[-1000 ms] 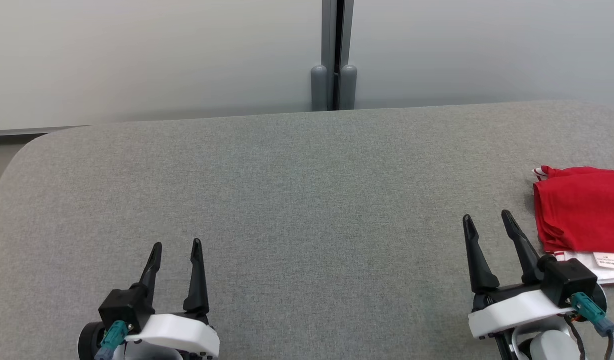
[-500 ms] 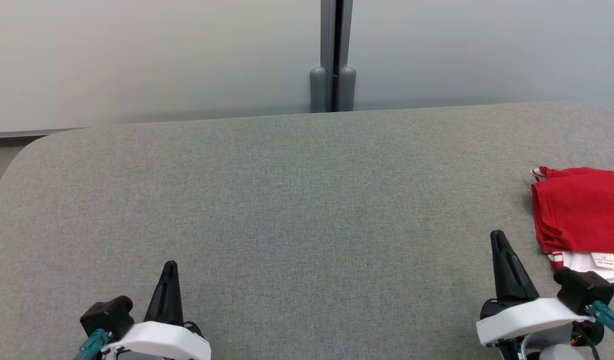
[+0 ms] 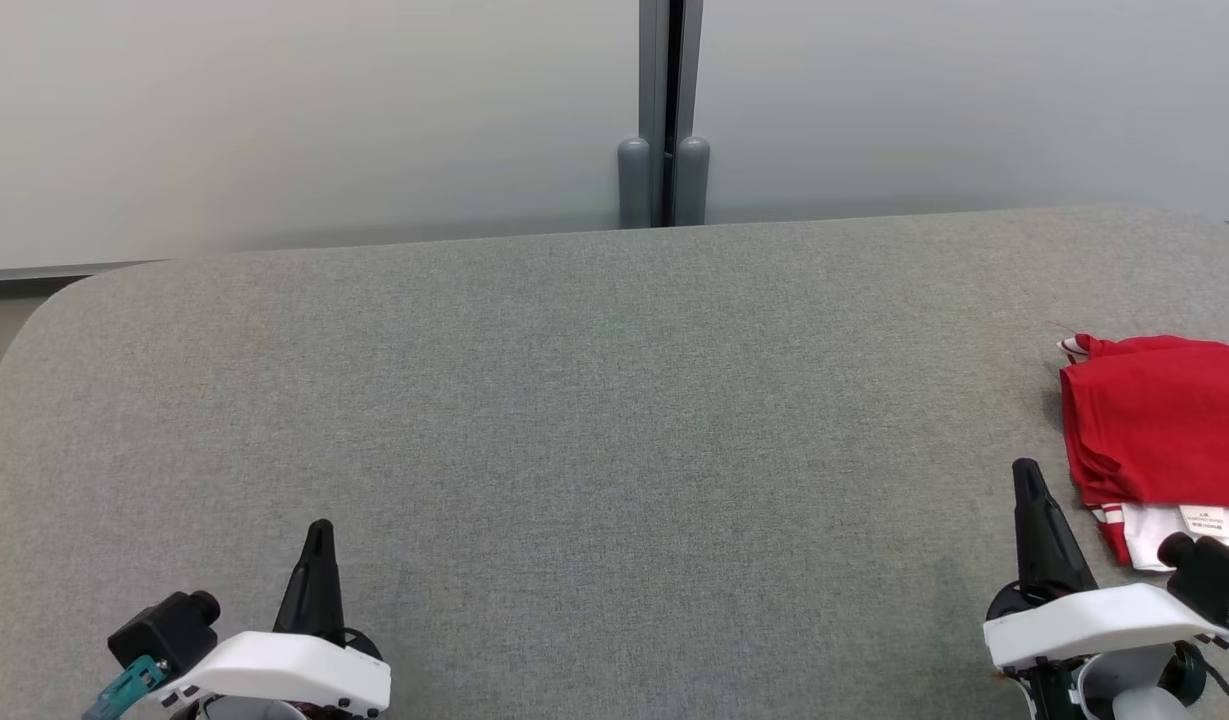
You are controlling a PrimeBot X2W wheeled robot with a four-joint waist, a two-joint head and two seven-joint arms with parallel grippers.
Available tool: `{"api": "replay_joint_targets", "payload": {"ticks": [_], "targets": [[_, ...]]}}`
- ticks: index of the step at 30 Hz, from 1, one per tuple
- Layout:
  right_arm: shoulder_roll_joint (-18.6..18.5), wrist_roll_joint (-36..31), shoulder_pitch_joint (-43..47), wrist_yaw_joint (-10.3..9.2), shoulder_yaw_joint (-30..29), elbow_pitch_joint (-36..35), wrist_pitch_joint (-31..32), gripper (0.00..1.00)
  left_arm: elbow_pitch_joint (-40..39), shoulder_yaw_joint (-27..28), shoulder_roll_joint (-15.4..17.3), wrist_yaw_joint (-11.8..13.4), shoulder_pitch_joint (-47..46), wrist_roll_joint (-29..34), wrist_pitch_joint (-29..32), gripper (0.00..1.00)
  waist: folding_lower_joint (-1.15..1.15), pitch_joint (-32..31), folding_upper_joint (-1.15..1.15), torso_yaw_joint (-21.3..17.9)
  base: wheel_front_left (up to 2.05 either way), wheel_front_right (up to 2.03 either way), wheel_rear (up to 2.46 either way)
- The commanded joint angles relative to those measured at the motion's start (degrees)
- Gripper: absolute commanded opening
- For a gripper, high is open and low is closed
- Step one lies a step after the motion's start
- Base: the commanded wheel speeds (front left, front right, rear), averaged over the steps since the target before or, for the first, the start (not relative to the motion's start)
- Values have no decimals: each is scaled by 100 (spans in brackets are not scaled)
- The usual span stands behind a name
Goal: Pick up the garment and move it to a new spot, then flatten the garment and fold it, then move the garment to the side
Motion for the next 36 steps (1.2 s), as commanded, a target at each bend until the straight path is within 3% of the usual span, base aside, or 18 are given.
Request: {"api": "replay_joint_targets", "payload": {"ticks": [1,36], "targets": [[-10,245,-94,0,-64,-105,54,0,-103,72,30,-56,-200,-226,45,0,0,-3,0,-2,0,0,0],[72,2666,-71,1,-512,-244,711,0,-173,550,46,-447,-329,-2475,697,0,0,-67,0,-44,0,0,0]]}}
